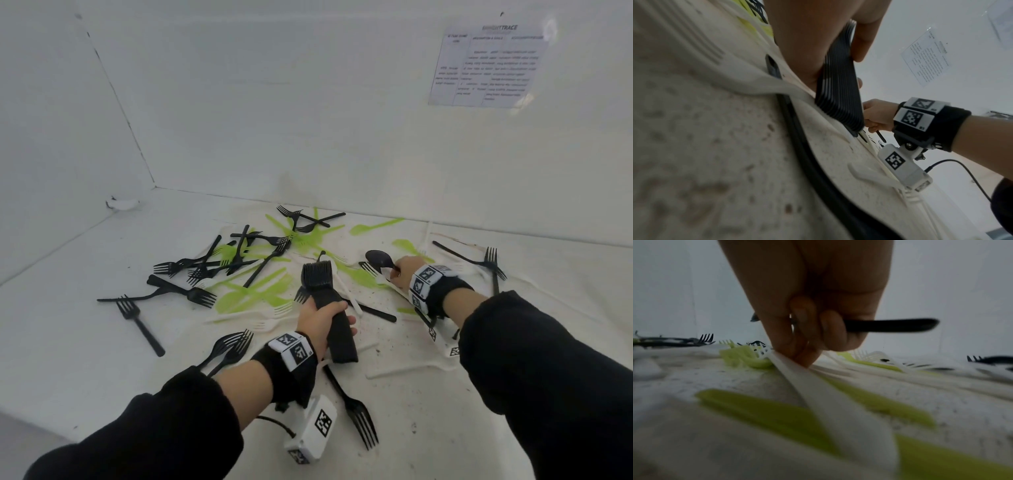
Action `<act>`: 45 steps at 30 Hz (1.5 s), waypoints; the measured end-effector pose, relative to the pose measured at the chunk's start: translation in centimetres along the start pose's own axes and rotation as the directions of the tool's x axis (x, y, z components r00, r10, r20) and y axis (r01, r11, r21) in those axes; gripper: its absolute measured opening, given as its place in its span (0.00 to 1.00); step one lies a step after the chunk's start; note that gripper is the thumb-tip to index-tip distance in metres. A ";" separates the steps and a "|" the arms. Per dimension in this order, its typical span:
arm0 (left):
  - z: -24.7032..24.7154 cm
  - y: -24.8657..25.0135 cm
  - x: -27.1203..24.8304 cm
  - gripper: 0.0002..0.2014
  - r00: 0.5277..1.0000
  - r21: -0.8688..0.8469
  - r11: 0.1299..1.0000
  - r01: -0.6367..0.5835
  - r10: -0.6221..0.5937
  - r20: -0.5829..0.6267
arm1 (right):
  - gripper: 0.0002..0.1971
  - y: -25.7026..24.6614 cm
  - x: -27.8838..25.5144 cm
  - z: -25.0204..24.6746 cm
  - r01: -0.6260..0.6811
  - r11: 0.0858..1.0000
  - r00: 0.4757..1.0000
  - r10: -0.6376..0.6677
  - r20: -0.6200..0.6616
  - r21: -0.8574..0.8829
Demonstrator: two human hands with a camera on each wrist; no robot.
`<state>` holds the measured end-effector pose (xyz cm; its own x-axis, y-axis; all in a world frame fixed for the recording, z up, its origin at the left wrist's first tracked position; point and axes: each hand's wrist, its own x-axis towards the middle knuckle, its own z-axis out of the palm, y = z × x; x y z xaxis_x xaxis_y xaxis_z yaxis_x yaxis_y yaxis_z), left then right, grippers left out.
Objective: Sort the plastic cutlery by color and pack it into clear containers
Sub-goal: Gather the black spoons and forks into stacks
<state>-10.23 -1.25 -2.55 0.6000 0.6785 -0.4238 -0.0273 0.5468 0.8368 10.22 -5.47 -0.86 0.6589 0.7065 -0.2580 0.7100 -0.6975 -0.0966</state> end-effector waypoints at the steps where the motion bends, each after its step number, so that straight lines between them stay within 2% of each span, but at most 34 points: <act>1: 0.0 0.0 0.1 0.08 1.000 0.001 1.000 0.006 -0.006 0.008 | 0.14 -0.1 0.2 0.0 0.000 1.000 1.000 0.000 0.017 0.001; 4: 0.0 0.0 0.3 0.08 0.999 -0.002 1.000 0.029 -0.029 0.023 | 0.10 -0.3 0.3 -0.1 -0.017 1.000 0.997 0.015 0.074 0.023; 8: 0.0 0.3 0.3 0.08 0.998 -0.014 0.999 0.047 -0.046 0.045 | 0.08 -0.6 0.2 0.5 -0.034 0.999 0.997 0.033 0.069 0.014; 13: -1.3 0.3 0.1 0.08 0.993 0.007 0.997 0.079 -0.080 0.090 | 0.08 -0.4 -0.9 -1.4 -0.090 0.991 0.996 0.093 -0.020 0.103; 16: -2.2 0.8 0.4 0.08 0.993 -0.004 0.997 0.078 -0.078 0.086 | 0.14 -0.2 -1.9 -2.6 -0.102 0.962 0.977 0.145 -0.157 0.252; 19: -2.5 1.7 0.9 0.07 0.995 -0.032 0.998 0.053 -0.050 0.081 | 0.17 -1.7 -3.4 -3.0 -0.049 0.895 0.971 0.146 -0.189 0.444; 22: -2.4 2.6 1.4 0.06 0.996 -0.052 0.998 0.039 -0.035 0.088 | 0.17 -5.2 -4.8 -2.1 -0.026 0.752 0.995 0.080 -0.052 0.659; 24: -2.4 3.1 1.5 0.04 0.995 -0.056 0.998 0.033 -0.027 0.100 | 0.14 -7.7 -5.4 -0.8 0.011 0.706 1.000 -0.024 0.008 0.708; 26: -2.5 3.5 1.7 0.05 0.995 -0.057 0.998 0.023 -0.018 0.098 | 0.12 -10.0 -5.9 0.6 0.047 0.664 0.996 -0.085 0.013 0.747; 28: -2.8 3.8 1.7 0.04 0.996 -0.074 0.997 0.013 -0.007 0.085 | 0.10 -11.7 -6.3 1.6 0.055 0.581 0.997 -0.074 -0.016 0.812; 30: -3.4 4.0 1.7 0.06 0.998 -0.086 0.996 0.007 -0.001 0.071 | 0.10 -12.9 -6.5 2.3 0.068 0.553 0.998 -0.039 -0.056 0.831; 34: -5.4 4.1 2.0 0.09 0.998 -0.088 0.996 -0.033 0.038 0.051 | 0.10 -14.7 -7.1 3.4 0.111 0.586 0.994 -0.054 -0.098 0.803; 37: -6.7 4.3 1.9 0.06 0.996 -0.096 0.994 -0.045 0.051 0.066 | 0.10 -15.8 -7.4 3.9 0.103 0.562 0.994 -0.042 -0.097 0.821; 42: -8.6 4.7 2.0 0.06 0.995 -0.092 0.993 -0.068 0.075 0.070 | 0.15 -18.0 -7.1 5.1 0.140 0.691 0.990 -0.096 -0.101 0.709; 45: -10.0 4.3 2.1 0.11 0.994 -0.053 0.993 -0.104 0.106 0.031 | 0.16 -18.9 -7.8 4.9 0.186 0.679 0.981 -0.167 -0.097 0.710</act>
<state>-17.08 7.42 -3.29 0.6183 0.7169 -0.3222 -0.1321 0.4989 0.8565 -9.58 1.63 -1.75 0.5517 0.8216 -0.1437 0.4282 -0.4268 -0.7965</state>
